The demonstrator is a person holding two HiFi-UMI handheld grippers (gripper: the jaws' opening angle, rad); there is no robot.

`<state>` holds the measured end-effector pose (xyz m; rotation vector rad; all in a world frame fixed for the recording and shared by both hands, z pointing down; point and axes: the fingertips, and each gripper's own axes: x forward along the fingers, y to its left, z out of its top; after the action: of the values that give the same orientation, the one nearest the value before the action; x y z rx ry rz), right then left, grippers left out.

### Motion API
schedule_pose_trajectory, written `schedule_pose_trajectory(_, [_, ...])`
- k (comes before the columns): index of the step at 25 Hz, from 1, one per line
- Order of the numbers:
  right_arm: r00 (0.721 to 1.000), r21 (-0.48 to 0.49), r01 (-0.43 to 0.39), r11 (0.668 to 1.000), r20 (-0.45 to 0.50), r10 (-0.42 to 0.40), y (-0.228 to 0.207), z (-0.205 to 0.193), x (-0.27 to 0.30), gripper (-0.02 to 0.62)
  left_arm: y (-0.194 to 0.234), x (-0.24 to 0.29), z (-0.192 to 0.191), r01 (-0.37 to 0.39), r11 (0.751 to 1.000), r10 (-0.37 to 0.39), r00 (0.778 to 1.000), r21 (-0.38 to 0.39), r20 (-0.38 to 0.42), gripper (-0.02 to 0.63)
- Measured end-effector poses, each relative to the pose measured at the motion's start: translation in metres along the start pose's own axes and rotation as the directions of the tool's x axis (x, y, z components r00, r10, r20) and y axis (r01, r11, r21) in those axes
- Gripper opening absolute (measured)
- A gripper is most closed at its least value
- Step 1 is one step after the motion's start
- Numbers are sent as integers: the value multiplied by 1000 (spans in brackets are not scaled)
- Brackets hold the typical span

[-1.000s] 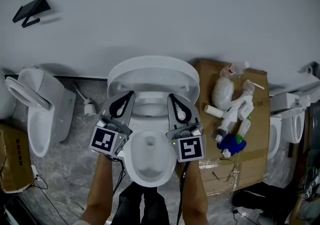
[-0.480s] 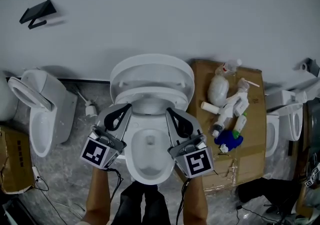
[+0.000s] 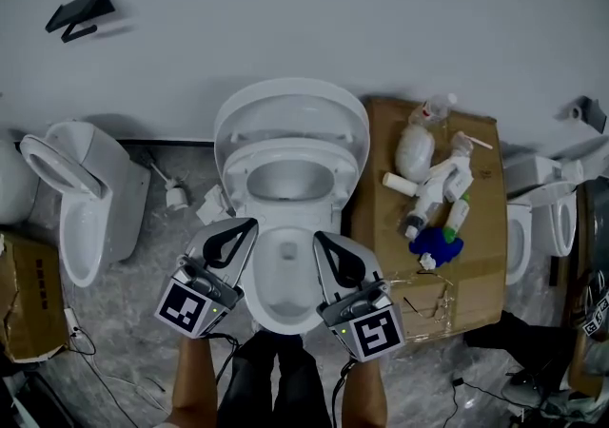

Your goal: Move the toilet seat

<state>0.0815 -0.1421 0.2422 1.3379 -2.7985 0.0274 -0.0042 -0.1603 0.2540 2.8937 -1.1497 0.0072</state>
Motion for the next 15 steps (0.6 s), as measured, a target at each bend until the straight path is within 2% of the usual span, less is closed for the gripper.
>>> schedule_pose_trajectory(3, [1000, 10, -8, 1000, -25, 8, 12, -9, -10, -2, -16, -9, -1, 12, 1000, -12, 1000, -3, 23, -4])
schedule_pose_trajectory(5, [1000, 8, -1, 1000, -14, 1, 16, -9, -16, -2, -25, -14, -5, 21, 1000, -21, 1000, -6, 4, -4])
schedule_pose_trajectory(7, [999, 17, -5, 1000, -43, 5, 22, -15, -22, -2, -32, -19, -7, 30, 1000, -30, 1000, -7, -8, -3])
schedule_pose_trajectory(15, [998, 19, -2, 1000, -59, 3, 36, -16, -34, -2, -45, -31, -3, 46, 999, -46, 999, -6, -4, -4])
